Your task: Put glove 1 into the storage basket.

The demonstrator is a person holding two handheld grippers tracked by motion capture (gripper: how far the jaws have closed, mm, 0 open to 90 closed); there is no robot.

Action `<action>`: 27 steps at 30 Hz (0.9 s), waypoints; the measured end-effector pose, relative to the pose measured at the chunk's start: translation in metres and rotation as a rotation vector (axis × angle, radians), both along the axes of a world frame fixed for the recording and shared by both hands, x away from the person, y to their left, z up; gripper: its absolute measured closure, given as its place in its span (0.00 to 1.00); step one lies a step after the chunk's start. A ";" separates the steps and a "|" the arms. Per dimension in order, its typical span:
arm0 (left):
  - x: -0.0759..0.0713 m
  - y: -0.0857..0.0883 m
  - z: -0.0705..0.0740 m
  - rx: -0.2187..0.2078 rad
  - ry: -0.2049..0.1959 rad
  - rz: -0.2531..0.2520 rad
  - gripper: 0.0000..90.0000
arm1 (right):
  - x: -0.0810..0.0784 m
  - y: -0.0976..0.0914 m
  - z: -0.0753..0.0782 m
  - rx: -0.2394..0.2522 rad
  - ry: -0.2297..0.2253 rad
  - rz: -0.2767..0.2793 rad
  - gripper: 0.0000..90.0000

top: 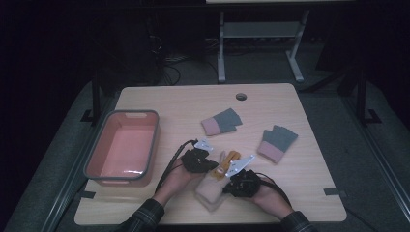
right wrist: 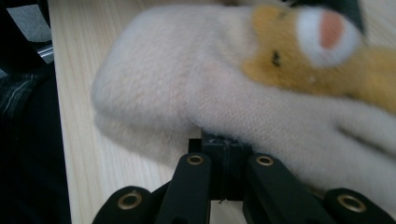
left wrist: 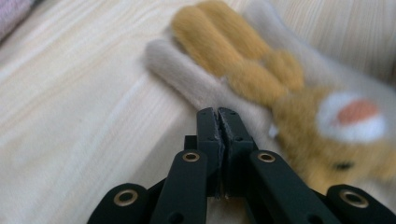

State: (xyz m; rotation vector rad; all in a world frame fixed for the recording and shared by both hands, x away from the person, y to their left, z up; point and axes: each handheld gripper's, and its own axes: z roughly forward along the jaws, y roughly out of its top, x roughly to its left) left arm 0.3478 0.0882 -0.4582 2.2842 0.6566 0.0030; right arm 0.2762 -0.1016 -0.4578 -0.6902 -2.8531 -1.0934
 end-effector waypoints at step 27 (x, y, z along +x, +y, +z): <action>-0.030 -0.002 0.031 -0.018 -0.036 -0.097 0.44 | -0.008 -0.082 0.003 0.002 -0.065 -0.270 0.44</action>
